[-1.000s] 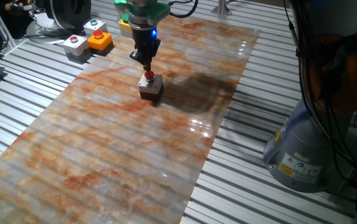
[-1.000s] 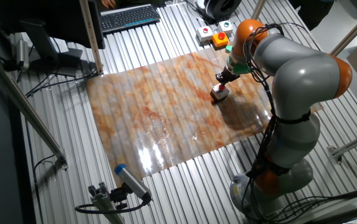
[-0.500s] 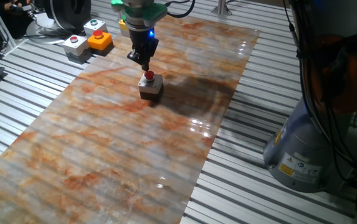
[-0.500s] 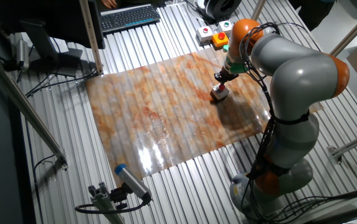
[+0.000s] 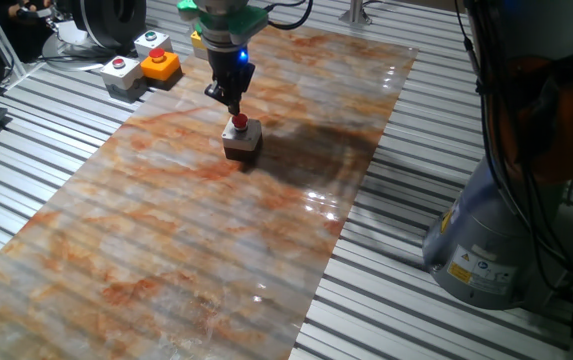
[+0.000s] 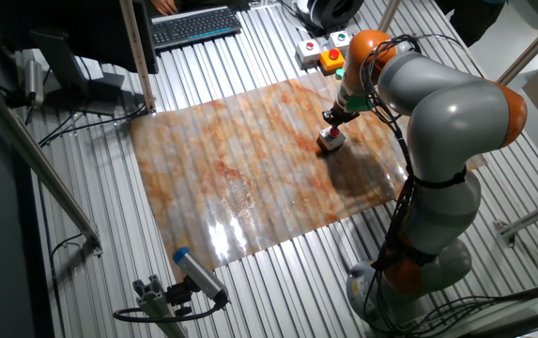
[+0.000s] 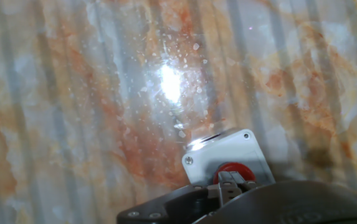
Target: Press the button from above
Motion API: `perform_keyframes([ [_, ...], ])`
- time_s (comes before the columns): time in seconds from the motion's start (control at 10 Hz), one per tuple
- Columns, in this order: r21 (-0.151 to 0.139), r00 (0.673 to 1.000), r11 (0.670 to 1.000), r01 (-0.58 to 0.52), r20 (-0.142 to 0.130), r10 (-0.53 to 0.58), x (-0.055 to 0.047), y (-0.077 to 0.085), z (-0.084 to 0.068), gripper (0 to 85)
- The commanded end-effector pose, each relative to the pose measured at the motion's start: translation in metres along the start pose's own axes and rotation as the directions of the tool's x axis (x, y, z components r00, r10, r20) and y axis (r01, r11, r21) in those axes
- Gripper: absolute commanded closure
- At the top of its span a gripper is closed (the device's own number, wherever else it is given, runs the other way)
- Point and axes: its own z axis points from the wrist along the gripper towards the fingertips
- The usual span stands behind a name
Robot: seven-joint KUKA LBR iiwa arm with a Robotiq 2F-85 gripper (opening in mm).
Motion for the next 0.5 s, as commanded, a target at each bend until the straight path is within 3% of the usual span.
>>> perform_keyframes([
  [0.0,-0.001,1.000,1.000,-0.001,-0.002,0.001,0.0002,0.0007,0.0006,85.0],
  [0.4,-0.012,1.000,1.000,-0.002,-0.011,0.001,-0.0017,0.0020,-0.0003,85.0],
])
